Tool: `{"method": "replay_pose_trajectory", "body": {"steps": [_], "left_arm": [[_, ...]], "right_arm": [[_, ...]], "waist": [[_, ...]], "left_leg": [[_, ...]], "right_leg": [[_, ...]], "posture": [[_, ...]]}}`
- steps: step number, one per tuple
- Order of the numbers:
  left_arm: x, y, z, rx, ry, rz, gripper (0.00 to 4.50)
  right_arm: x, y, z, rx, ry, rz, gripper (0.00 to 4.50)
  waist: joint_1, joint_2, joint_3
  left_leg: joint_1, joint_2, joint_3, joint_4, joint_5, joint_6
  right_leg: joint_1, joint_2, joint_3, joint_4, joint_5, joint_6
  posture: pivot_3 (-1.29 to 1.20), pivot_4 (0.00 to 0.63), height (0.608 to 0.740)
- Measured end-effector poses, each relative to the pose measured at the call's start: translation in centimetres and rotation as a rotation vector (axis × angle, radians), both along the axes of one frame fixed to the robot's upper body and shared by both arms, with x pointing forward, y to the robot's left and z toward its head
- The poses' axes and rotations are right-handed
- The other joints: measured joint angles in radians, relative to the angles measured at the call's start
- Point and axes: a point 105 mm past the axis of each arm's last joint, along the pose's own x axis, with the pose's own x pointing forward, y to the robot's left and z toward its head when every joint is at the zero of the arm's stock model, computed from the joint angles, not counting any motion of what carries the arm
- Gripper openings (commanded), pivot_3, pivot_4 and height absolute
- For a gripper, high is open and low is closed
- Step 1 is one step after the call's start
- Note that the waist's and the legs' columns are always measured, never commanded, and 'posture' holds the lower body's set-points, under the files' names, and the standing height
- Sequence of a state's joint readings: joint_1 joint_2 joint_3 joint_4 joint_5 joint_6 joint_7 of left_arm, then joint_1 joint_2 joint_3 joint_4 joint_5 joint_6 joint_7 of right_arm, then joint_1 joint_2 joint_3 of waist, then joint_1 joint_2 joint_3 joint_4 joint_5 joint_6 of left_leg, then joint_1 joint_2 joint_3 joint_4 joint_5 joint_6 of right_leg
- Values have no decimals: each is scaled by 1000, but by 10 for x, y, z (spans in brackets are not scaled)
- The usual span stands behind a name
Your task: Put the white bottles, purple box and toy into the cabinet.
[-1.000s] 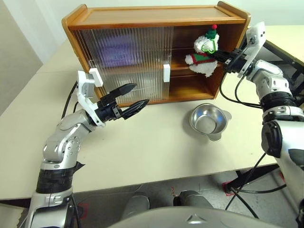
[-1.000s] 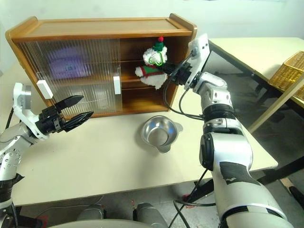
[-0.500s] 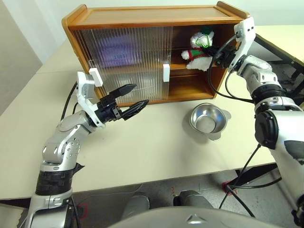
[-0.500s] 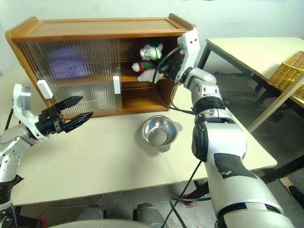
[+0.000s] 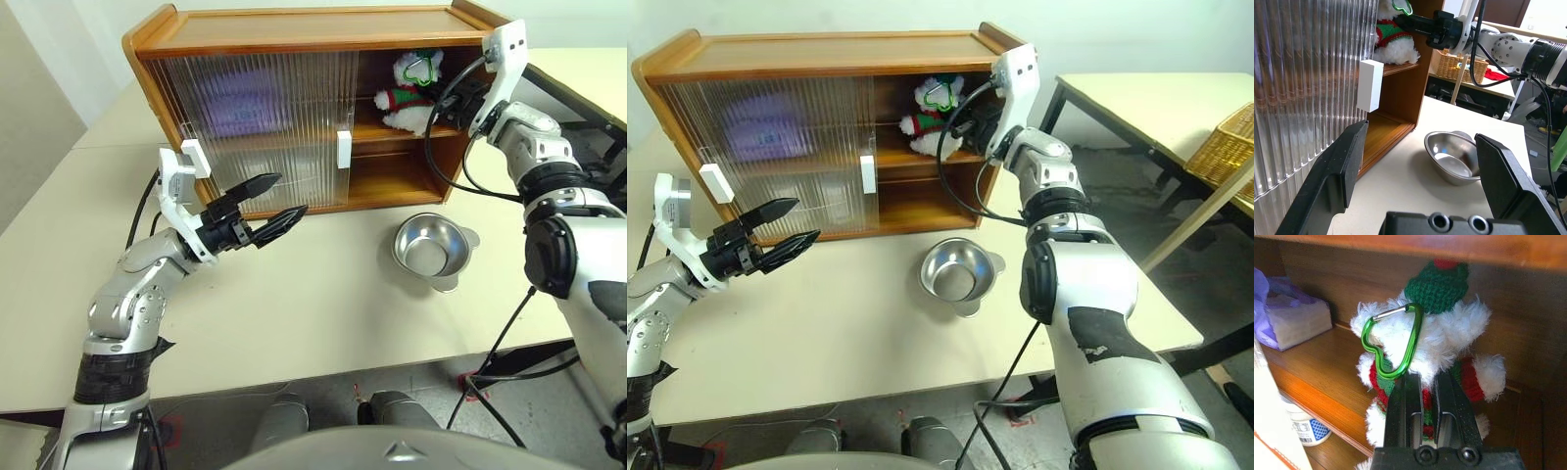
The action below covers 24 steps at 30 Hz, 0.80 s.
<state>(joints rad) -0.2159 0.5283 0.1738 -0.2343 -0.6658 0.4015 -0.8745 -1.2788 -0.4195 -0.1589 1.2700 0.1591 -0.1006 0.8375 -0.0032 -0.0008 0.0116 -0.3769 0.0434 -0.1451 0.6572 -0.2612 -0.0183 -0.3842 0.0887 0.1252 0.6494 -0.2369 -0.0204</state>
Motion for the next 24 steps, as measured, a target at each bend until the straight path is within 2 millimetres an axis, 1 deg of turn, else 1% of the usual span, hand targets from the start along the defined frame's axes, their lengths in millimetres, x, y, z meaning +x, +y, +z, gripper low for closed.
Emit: {"method": "replay_pose_trajectory", "body": {"steps": [5,7,8,13,14,17,18,24], "left_arm": [[0,0,0,0,-1,1,4500],[0,0,0,0,0,2,4500],[0,0,0,0,1,3,4500],[-1,0,0,0,1,5,4500],[-1,0,0,0,1,5,4500],[-1,0,-1,0,2,5,4500],[-1,0,-1,-1,2,5,4500],[-1,0,-1,-2,3,4,4500]], "right_arm": [[3,3,-2,-12,-9,-35,6],[4,3,-3,-23,-14,-52,692],[5,3,-4,-31,-16,-62,907],[6,2,-6,-44,-11,-84,2752],[7,2,-7,-44,-8,-84,3055],[7,3,-9,-47,-2,-84,4255],[7,3,-9,-48,-1,-84,4483],[7,3,-10,-52,0,-82,4483]], "waist": [[0,0,0],[0,0,0],[0,0,0],[0,0,0],[0,0,0],[0,0,0],[0,0,0],[0,0,0]], "left_leg": [[0,1,0,1,0,0],[0,1,0,1,0,0],[0,1,0,1,0,0],[0,1,0,2,1,1],[0,1,0,2,1,1],[0,1,0,2,1,1],[0,1,0,1,1,1],[-1,2,0,1,1,1]], "right_leg": [[0,0,-1,0,2,-1],[0,0,-1,0,2,-1],[0,0,-1,0,3,-2],[0,0,-1,0,3,-4],[0,0,-1,0,3,-4],[-1,0,-1,0,4,-3],[-1,0,-1,0,4,-3],[-2,0,-1,0,4,-3]], "posture": [[42,0,740],[42,0,740],[42,0,740],[46,0,740],[46,0,740],[43,0,740],[39,0,740],[31,0,740]]}}
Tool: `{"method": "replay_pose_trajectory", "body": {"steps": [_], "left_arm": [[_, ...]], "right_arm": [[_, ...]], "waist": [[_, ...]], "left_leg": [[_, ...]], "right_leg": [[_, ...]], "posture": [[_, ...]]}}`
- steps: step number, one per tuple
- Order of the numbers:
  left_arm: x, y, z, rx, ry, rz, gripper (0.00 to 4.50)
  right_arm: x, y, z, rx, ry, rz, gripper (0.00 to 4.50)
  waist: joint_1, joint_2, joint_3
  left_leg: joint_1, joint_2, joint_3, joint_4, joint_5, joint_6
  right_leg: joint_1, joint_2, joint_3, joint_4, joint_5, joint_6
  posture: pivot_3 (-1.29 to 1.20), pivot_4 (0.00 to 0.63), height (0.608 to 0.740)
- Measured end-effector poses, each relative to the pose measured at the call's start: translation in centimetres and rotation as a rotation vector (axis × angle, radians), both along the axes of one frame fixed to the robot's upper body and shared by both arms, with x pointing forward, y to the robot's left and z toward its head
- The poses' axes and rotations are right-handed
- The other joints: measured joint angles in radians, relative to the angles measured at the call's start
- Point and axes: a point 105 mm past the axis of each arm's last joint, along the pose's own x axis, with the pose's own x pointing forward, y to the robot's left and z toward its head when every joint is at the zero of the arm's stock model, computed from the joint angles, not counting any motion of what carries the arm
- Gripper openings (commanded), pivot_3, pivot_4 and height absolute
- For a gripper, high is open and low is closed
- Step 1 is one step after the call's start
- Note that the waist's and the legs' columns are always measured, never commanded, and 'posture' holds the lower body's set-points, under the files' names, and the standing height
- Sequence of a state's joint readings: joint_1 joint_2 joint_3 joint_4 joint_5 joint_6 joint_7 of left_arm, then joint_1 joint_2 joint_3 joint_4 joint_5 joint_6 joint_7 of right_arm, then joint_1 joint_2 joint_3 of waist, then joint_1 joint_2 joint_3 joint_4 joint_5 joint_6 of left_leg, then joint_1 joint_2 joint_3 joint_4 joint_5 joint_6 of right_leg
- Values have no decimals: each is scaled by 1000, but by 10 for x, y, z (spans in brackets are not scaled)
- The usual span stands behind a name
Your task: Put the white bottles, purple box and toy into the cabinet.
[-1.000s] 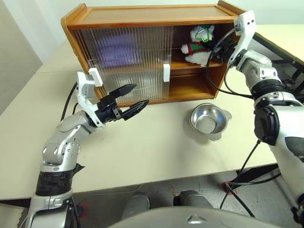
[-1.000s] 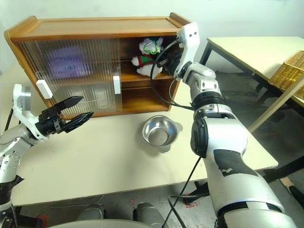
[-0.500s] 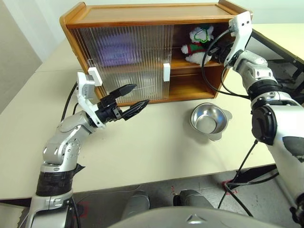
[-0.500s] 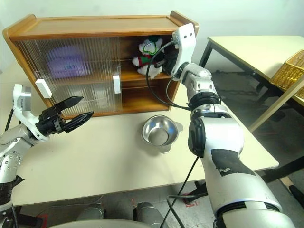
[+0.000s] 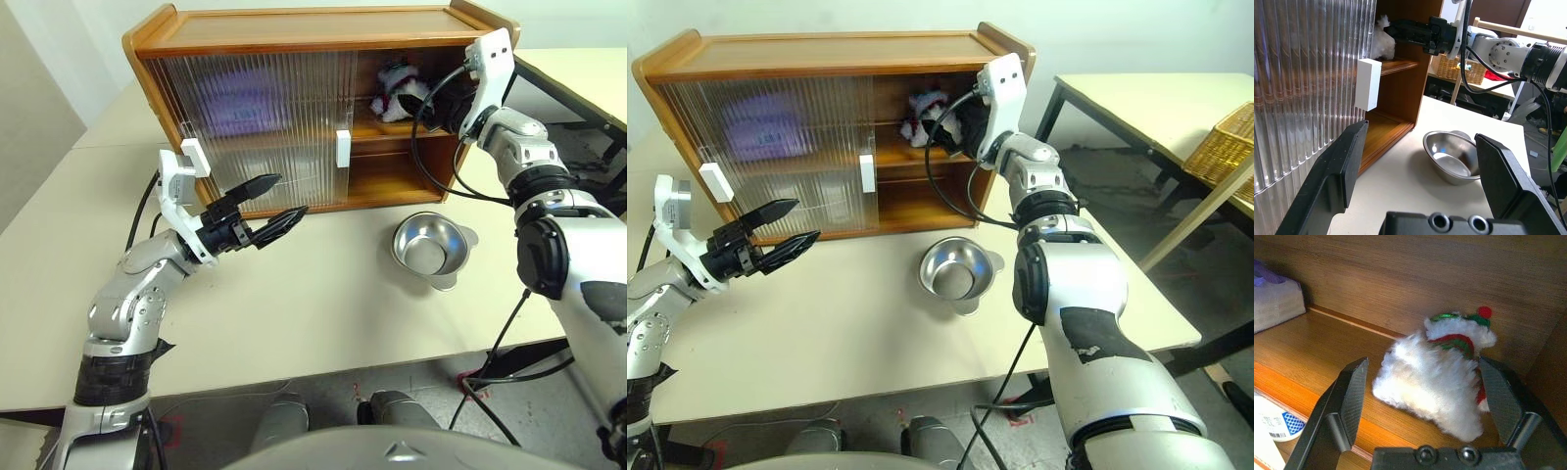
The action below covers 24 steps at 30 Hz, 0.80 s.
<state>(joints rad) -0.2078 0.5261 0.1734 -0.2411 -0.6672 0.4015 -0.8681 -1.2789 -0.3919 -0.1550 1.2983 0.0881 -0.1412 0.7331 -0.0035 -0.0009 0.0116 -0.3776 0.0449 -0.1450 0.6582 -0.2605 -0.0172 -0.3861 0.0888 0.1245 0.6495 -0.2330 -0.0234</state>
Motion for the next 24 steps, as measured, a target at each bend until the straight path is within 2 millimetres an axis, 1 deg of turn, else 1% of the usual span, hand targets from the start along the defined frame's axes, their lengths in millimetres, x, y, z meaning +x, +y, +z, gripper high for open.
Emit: {"method": "replay_pose_trajectory", "body": {"steps": [5,9,11,13,17,21,24], "left_arm": [[0,-2,0,-1,1,-6,4500],[0,-2,0,-2,2,-8,4500],[-1,-2,0,-2,1,-10,4500],[-1,-2,-1,-2,2,-12,4500],[-1,-2,-1,-2,3,-19,4500],[-2,-3,-1,-1,4,-28,4500],[-2,-4,-2,1,4,-34,4500]], "right_arm": [[-1,-3,3,6,-14,7,4483],[-6,-8,14,17,-55,44,4483],[-11,-11,15,10,-81,73,4483],[-16,-16,9,12,-85,96,4483],[-29,-24,-11,24,-50,135,4483],[-46,-37,-22,37,-23,138,4483],[-60,-50,-30,68,-1,118,4483]], "waist": [[0,0,0],[0,0,0],[0,0,0],[-1,0,0],[0,0,0],[0,0,0],[0,-1,0]], "left_leg": [[0,0,0,0,0,0],[0,0,0,1,0,0],[0,0,0,1,0,0],[0,-1,1,1,0,0],[1,-3,2,3,0,0],[3,-5,8,4,1,0],[9,-5,14,4,1,0]], "right_leg": [[0,0,0,0,0,0],[0,0,0,0,0,0],[0,0,0,0,0,0],[1,0,0,0,0,0],[2,0,0,0,1,2],[5,1,0,0,1,2],[11,2,2,0,-3,-4]], "posture": [[27,0,740],[21,0,740],[18,0,740],[9,0,740],[-1,2,740],[-9,5,740],[-11,6,740]]}}
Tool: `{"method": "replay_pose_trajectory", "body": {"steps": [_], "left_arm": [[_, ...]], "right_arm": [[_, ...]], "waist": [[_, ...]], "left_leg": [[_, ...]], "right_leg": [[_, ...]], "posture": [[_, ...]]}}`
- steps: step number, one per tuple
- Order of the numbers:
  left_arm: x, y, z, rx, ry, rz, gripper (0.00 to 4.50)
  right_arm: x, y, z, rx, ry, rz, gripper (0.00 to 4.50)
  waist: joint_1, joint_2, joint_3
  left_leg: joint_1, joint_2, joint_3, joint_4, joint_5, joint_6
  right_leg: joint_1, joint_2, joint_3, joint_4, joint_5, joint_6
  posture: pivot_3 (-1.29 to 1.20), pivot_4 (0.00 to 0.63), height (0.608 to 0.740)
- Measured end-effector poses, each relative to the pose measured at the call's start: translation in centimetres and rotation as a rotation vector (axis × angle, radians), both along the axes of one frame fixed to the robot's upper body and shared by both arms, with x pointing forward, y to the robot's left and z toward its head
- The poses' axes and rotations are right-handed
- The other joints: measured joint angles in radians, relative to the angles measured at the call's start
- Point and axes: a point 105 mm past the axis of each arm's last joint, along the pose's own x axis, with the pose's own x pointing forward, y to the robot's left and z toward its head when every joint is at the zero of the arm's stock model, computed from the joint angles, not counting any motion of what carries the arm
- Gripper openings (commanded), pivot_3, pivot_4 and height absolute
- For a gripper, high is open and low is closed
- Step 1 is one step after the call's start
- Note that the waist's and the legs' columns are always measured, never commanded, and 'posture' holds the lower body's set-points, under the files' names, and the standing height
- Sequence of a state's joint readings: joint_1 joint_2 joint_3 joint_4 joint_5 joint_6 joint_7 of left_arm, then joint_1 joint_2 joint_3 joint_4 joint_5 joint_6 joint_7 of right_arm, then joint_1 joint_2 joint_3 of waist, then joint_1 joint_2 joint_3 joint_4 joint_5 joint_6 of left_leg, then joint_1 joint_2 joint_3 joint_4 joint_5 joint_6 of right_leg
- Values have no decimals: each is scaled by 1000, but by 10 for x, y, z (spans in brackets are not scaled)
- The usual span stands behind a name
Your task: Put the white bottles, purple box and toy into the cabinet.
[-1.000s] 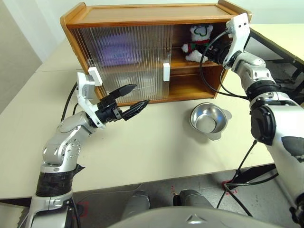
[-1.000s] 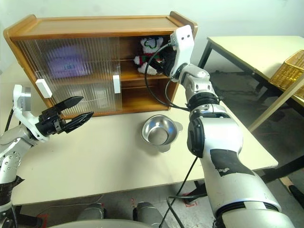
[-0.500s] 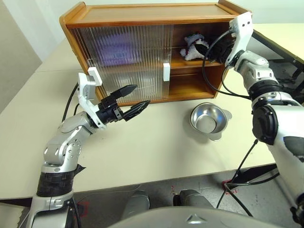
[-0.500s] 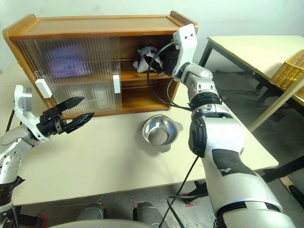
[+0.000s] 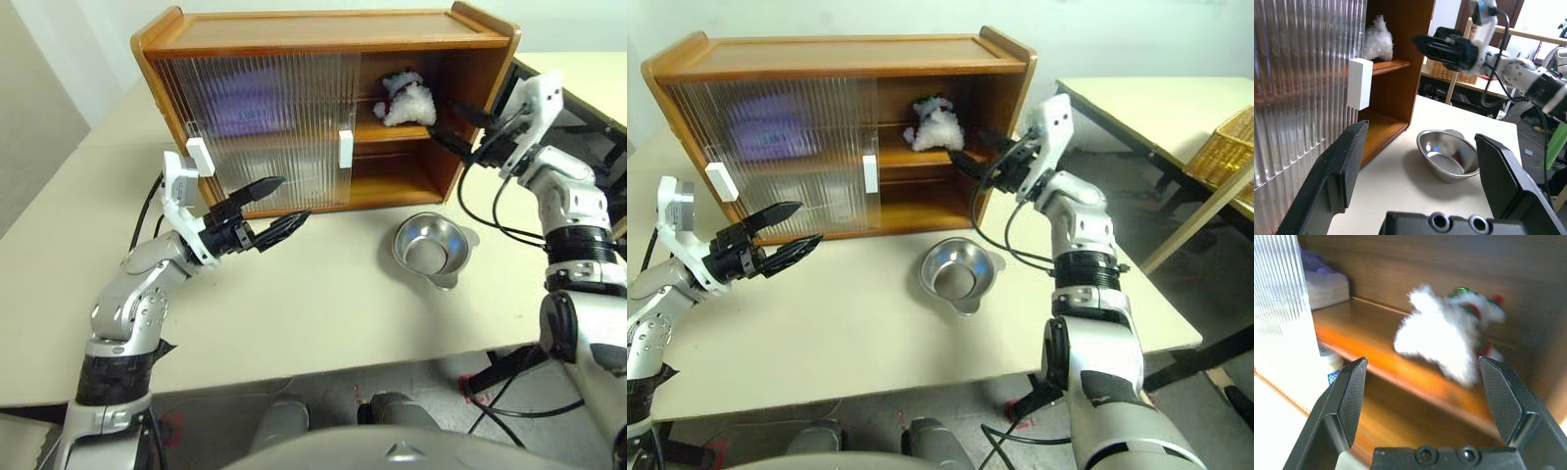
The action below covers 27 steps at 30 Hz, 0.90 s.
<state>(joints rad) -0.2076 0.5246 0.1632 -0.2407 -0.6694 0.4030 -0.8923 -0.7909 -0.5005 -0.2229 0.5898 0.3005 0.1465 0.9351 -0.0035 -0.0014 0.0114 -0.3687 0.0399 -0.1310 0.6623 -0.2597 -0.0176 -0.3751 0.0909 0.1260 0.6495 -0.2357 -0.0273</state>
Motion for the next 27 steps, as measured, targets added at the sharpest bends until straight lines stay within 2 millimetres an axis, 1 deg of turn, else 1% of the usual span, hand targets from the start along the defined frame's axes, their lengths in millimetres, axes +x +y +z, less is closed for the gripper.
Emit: {"method": "replay_pose_trajectory", "body": {"steps": [1,2,6,10,11,15,17,21,27], "left_arm": [[0,0,0,0,0,-1,4500],[0,0,0,0,1,-2,4500],[0,-1,0,1,3,-4,4500],[0,-1,0,1,4,-5,4500],[0,-1,0,1,4,-6,4500],[-1,-1,-1,2,4,-11,4500],[-1,0,-1,2,6,-11,4500],[-3,2,-6,4,23,-3,4500],[-3,1,-4,1,21,3,4500]], "right_arm": [[-4,-4,-3,18,12,-6,4483],[-7,-8,-5,46,29,-14,4483],[-22,-22,-10,143,80,-40,4483],[-32,-35,-27,249,171,-73,4483],[-34,-38,-32,302,205,-80,4483],[-39,-49,-54,457,350,-106,4483],[-41,-53,-61,522,404,-112,4483],[-47,-66,-83,714,557,-128,4483],[-63,-74,-107,911,748,-110,4483]], "waist": [[-1,0,0],[-1,0,0],[-3,-1,1],[-5,-1,1],[-7,-1,1],[-8,-1,2],[-8,0,2],[-3,-1,3],[5,-1,3]], "left_leg": [[3,0,1,0,0,0],[5,0,1,0,0,0],[12,0,0,0,1,0],[17,-1,1,-2,1,0],[17,-1,1,-2,1,0],[17,0,0,-4,0,0],[16,-1,0,-5,0,-1],[13,-1,0,-6,-2,-3],[11,-2,0,-7,-4,-4]], "right_leg": [[2,0,0,0,-2,3],[4,1,1,0,-6,9],[10,3,1,0,-6,9],[15,2,2,0,-7,10],[15,2,2,0,-7,10],[14,2,3,0,-9,9],[13,2,3,0,-11,9],[11,2,3,0,-15,9],[10,3,4,0,-19,12]], "posture": [[-13,7,740],[-13,8,740],[-14,10,740],[-14,15,740],[-5,21,740],[1,23,740],[8,26,740],[16,30,740],[21,32,740]]}}
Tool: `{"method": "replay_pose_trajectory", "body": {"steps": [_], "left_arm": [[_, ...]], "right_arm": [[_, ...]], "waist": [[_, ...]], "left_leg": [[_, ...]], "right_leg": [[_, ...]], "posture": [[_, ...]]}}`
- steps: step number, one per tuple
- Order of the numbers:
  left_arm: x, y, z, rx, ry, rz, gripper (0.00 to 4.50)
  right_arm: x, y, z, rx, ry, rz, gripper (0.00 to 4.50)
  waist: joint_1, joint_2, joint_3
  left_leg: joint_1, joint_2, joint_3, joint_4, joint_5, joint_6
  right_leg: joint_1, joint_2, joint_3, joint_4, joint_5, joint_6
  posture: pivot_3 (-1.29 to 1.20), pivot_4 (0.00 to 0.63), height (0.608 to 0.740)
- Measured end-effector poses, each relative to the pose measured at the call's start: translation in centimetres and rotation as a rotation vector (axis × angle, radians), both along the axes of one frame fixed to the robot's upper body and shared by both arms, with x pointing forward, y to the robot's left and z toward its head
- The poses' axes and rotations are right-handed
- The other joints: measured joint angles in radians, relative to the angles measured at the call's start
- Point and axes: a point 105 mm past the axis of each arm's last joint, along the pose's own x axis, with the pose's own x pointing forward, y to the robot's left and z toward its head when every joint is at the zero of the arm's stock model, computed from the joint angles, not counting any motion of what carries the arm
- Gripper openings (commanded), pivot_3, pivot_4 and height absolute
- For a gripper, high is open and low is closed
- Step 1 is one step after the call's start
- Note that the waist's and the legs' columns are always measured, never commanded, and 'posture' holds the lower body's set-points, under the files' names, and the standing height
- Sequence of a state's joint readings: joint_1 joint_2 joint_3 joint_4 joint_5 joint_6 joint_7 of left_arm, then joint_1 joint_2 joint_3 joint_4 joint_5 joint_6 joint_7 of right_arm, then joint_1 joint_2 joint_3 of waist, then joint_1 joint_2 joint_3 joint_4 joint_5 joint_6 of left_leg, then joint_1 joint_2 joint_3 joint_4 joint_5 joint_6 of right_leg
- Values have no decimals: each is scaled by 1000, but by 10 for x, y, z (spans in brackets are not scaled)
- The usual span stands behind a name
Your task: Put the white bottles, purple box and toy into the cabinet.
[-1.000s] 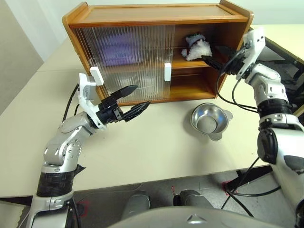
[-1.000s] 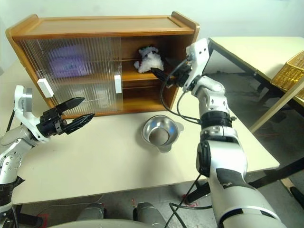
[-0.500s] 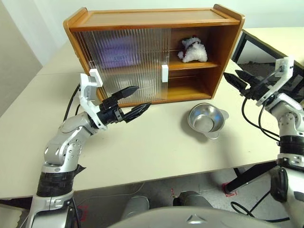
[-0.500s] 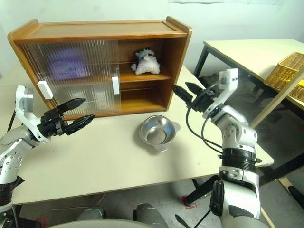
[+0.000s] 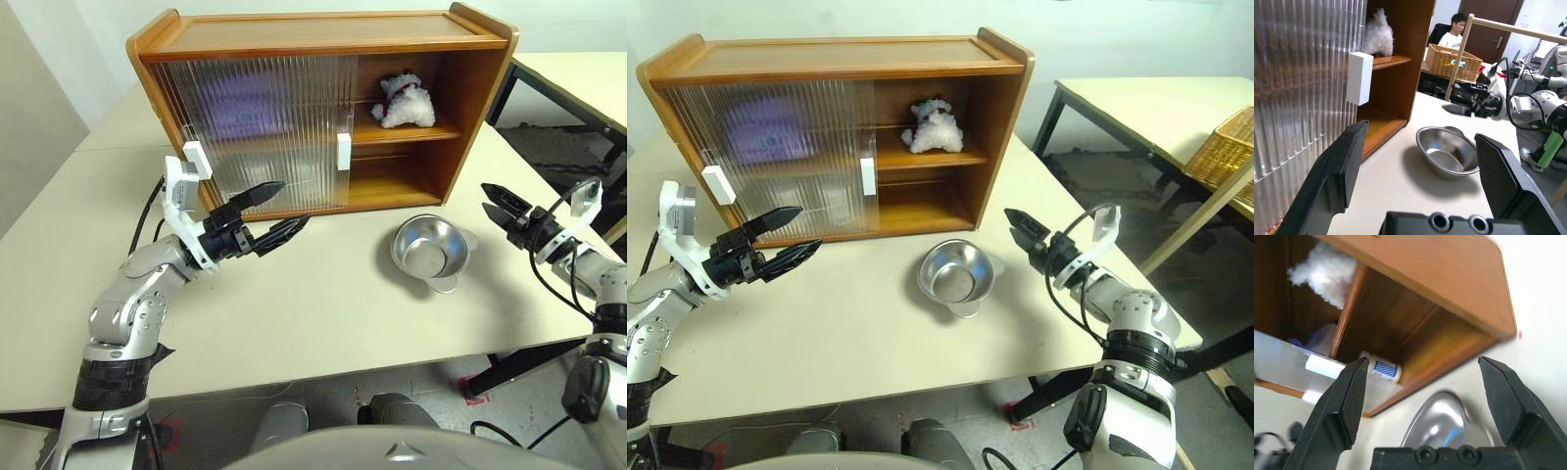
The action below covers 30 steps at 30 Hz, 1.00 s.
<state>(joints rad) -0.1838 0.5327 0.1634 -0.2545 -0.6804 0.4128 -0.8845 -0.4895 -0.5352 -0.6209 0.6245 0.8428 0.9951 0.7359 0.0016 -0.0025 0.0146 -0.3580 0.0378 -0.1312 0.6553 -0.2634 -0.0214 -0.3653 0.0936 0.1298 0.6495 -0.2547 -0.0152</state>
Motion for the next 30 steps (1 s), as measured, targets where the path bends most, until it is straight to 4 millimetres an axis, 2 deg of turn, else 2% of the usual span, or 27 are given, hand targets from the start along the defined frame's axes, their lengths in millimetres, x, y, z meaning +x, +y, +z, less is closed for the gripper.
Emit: {"method": "replay_pose_trajectory", "body": {"steps": [6,12,14,20,30], "left_arm": [[-1,0,0,-1,2,5,4500],[-1,3,1,0,2,13,4500],[-1,3,1,0,0,12,4500],[-2,3,1,-4,0,10,4500],[-1,3,2,-7,1,14,4500]], "right_arm": [[-16,-7,-24,70,107,-7,4483],[-41,-6,-48,129,219,31,4483],[-43,-2,-45,140,217,51,4483],[-46,28,-32,179,203,161,4483],[-45,32,-23,164,188,149,4483]], "waist": [[7,-1,1],[9,-5,7],[9,-5,8],[9,-6,9],[9,-6,9]], "left_leg": [[-1,-2,0,0,-1,0],[1,-2,0,1,-1,-1],[1,-2,0,1,-2,-1],[0,-1,-1,0,-2,-1],[-3,-2,-1,1,-4,0]], "right_leg": [[0,0,1,0,-1,2],[2,0,1,0,-1,1],[2,0,2,0,-1,1],[1,1,1,0,-2,0],[-2,1,1,0,-4,1]], "posture": [[29,36,740],[31,37,740],[29,36,740],[28,34,740],[29,30,740]]}}
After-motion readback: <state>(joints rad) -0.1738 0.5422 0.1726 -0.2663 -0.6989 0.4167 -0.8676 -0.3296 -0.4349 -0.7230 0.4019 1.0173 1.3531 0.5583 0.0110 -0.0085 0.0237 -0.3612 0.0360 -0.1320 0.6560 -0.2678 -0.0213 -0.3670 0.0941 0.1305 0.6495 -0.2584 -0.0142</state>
